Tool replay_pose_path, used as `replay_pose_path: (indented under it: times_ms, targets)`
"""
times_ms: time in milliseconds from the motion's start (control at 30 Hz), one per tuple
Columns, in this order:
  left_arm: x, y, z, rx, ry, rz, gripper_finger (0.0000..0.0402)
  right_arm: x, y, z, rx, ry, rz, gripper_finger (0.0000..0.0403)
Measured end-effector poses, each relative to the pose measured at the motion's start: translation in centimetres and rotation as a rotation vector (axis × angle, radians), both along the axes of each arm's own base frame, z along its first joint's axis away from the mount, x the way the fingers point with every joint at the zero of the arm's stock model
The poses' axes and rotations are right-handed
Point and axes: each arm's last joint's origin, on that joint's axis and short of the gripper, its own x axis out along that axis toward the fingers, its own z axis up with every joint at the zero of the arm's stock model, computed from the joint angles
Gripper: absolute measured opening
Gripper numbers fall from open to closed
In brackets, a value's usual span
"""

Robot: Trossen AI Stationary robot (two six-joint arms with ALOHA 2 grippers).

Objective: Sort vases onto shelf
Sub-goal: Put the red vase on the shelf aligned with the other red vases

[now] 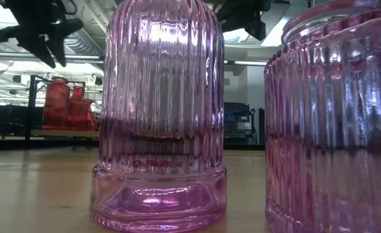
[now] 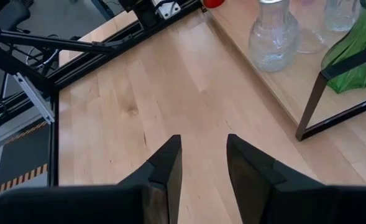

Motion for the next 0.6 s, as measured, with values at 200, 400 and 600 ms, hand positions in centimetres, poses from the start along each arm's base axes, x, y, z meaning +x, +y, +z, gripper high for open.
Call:
replay_pose_path:
  times_ms: [200, 400, 600]
  targets:
    - [-1.3, -0.8, -0.7, -0.168, 0.084, 0.004, 0.0010, 0.0, -0.1, 0.0, -0.029, -0.003, -0.039, 0.0111]
    - [-1.9, -0.8, -2.0, -0.210, 0.088, 0.072, 0.0001, 0.0, -0.1, 0.0, -0.035, -0.002, -0.046, 0.0111]
    - [-1.2, -1.0, -4.3, -0.344, 0.087, 0.037, 0.0000, 0.0, -0.2, 0.0, -0.038, -0.002, -0.046, 0.0111]
